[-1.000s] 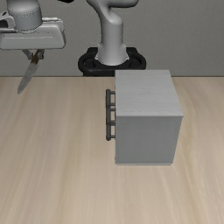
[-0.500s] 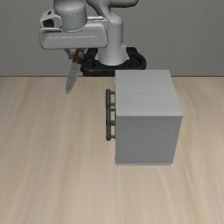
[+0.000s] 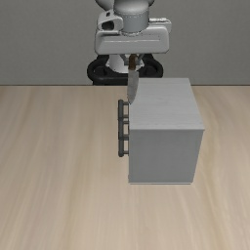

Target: Pick up the knife and place it on the top of the cabinet

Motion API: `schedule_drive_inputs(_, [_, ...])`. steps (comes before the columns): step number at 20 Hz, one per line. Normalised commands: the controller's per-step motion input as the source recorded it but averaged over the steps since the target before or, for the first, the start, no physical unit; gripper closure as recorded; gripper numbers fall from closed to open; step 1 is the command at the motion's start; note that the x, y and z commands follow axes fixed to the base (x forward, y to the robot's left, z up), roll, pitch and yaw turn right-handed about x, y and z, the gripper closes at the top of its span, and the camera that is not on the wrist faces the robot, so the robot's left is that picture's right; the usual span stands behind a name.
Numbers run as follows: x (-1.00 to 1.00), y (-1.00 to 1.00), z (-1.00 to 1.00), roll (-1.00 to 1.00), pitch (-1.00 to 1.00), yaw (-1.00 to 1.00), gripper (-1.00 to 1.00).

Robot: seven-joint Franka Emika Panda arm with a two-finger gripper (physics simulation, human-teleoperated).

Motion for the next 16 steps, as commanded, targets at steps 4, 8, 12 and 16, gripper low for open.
schedule_drive_inputs(4, [0.00, 1.00, 0.00, 0.00, 0.00, 0.00, 1.00])
schedule_drive_inputs(8, [0.00, 0.75, 0.00, 0.00, 0.00, 0.00, -1.00])
schedule_drive_inputs(12, [0.00, 0.00, 0.00, 0.00, 0.00, 0.00, -1.00])
schedule_drive_inputs(16, [0.00, 0.00, 0.00, 0.00, 0.00, 0.00, -1.00])
